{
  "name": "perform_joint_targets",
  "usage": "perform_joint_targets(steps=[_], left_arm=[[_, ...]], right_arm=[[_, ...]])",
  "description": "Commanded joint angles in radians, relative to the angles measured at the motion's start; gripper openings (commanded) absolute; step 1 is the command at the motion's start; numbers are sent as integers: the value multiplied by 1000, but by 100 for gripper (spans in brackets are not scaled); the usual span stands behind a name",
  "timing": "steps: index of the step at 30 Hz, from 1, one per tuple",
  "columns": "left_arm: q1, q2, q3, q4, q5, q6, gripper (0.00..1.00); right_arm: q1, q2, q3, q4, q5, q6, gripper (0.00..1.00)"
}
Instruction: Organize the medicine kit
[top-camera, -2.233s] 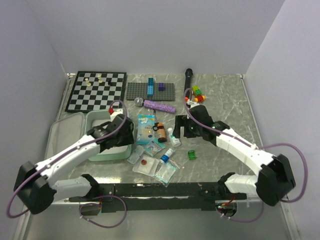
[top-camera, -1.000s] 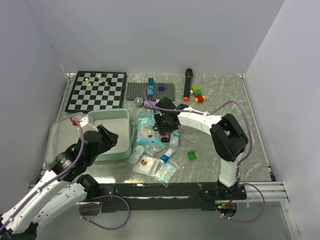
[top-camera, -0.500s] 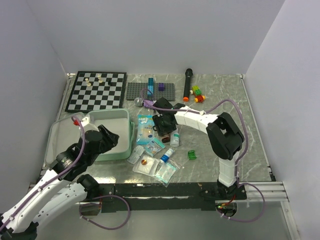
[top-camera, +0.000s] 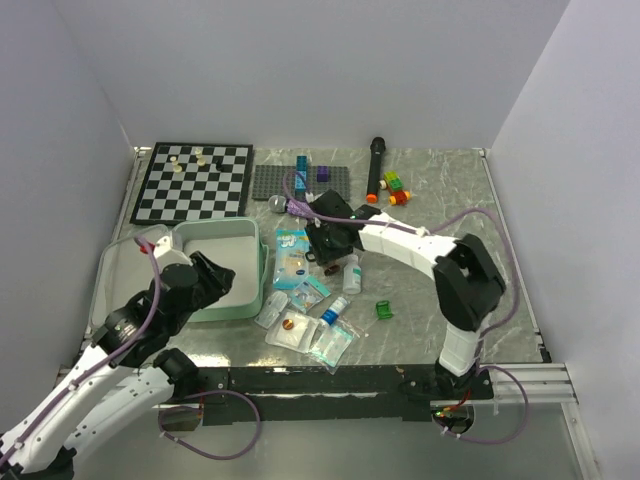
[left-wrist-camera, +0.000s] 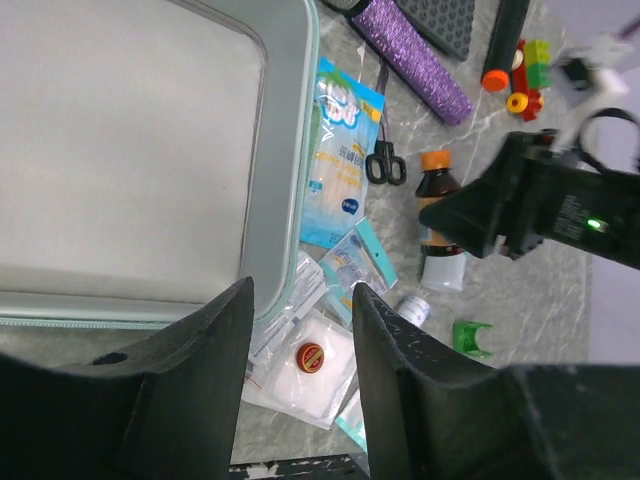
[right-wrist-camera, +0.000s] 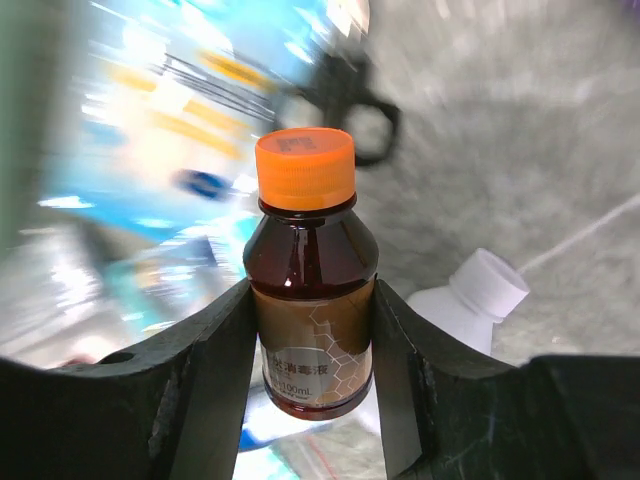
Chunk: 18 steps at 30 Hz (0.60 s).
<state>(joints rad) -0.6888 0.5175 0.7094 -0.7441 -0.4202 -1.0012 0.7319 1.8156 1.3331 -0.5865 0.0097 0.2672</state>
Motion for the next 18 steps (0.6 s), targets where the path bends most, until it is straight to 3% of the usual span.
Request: perform_joint_targets(steps=[1, 5, 11, 18], left_arm=[[3, -49, 64, -49, -77, -60, 48], [3, -134, 84, -109, -152, -128, 48], [2, -292, 68, -104, -195, -174, 47], [2, -306, 90, -121, -184, -205, 45]], right_arm=[[60, -173, 70, 152, -48, -81, 44], [121, -139, 188, 215, -108, -199, 44], [216, 85, 472, 200, -155, -393, 44], [228, 364, 753, 165, -200, -433, 45]])
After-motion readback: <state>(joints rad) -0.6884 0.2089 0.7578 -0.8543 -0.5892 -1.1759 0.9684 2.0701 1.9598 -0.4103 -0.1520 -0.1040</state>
